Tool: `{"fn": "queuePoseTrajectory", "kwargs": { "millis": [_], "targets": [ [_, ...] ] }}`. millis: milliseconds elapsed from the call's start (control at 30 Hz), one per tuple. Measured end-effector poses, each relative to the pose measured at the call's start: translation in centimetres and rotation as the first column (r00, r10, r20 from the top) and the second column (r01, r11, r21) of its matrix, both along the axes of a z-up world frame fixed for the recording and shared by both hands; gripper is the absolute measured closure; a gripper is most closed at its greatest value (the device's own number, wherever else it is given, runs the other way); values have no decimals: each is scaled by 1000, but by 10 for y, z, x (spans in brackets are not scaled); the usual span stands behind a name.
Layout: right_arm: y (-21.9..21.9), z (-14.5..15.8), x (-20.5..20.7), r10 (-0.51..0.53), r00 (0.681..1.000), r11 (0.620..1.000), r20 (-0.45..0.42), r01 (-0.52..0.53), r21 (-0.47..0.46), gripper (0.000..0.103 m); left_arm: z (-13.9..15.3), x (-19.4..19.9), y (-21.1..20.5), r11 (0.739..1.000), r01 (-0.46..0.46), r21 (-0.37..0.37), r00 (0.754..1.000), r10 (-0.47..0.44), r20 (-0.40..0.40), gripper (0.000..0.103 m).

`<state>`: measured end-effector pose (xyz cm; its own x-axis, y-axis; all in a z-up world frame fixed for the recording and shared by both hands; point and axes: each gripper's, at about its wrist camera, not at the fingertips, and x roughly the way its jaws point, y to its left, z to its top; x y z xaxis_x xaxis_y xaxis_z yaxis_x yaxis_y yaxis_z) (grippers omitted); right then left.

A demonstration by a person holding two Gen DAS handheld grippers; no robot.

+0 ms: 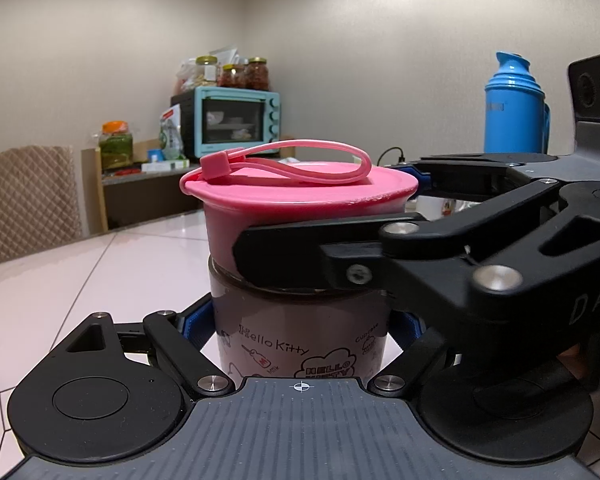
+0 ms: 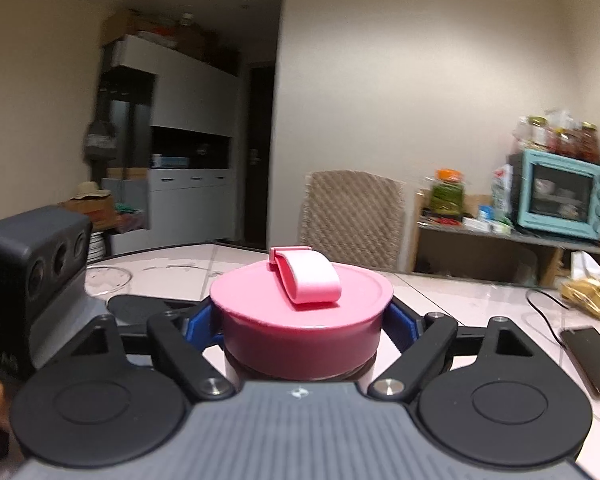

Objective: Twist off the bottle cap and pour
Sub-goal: 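Twist the pink cap with the right gripper while the left gripper holds the bottle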

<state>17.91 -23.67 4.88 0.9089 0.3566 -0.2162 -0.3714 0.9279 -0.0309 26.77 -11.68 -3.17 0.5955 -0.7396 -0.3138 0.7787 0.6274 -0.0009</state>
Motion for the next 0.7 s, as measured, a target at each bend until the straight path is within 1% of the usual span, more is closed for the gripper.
{"fn": "queuePoseTrajectory", "kwargs": {
  "millis": [100,200,367,467,600,633,667,700],
  "targets": [
    [-15,1,6,110,994,994,0,-110,-8,18,0,0,0,1000,0,0,1000,0,0,13],
    [-27,2,10,193,981,981,-1,-193,-9,18,1,1,0,1000,0,0,1000,0,0,13],
    [-55,4,26,367,930,929,-23,-365,60,18,0,1,1,1000,0,0,1000,0,0,13],
    [-63,5,33,429,903,902,-18,-427,64,18,0,0,0,1000,0,1,1000,0,1,13],
    [-66,10,35,453,891,891,-21,-451,50,17,0,1,1,1000,1,0,1000,-1,0,13],
    [-65,11,33,443,896,896,-22,-442,45,16,0,1,1,1000,1,-1,1000,-1,0,13],
    [-63,12,30,429,903,903,-23,-428,37,6,0,1,1,1000,1,-1,1000,-1,-1,13],
    [-61,13,27,409,912,912,-21,-409,27,0,0,1,1,1000,1,-1,1000,-1,-1,13]
  ]
}}
